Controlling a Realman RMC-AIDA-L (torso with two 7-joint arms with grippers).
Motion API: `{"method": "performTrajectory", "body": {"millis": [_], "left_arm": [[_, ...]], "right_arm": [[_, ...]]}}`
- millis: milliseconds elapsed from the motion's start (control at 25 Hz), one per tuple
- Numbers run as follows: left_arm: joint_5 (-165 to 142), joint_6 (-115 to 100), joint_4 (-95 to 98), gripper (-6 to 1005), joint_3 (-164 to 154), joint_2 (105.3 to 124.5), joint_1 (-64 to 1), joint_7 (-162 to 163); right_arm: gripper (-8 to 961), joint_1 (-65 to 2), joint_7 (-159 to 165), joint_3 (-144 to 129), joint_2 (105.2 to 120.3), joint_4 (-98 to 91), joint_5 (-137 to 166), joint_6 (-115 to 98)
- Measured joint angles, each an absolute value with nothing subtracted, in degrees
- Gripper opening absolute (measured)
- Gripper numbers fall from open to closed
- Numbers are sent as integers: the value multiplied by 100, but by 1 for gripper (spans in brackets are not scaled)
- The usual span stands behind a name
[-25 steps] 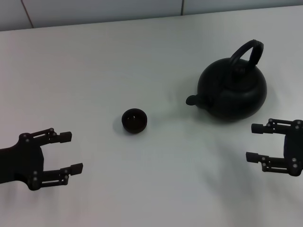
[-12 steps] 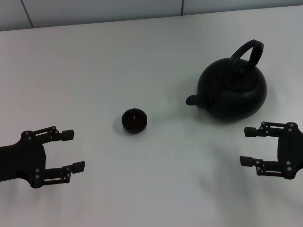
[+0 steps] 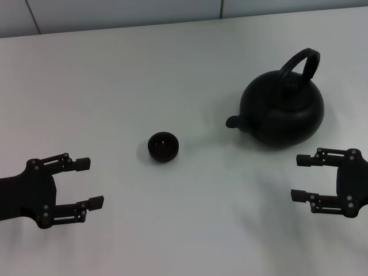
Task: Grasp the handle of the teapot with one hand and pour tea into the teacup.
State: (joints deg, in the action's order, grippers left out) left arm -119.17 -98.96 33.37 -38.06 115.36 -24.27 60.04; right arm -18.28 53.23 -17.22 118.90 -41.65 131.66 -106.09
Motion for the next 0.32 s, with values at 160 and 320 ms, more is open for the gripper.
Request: {"method": "performTrajectory", "body": {"millis": [160,320], "left_arm": [[-11917,-9896,3340,810,-3806,11546,-2433,6003],[-11917,-9896,3340,810,-3806,11548,-2434,6003]], "right_arm": [[693,-1837,5322,-1722,11891,-4153,13166,-10595],[693,-1853,5320,-1722,11891,-4139,13166,-10574]]}}
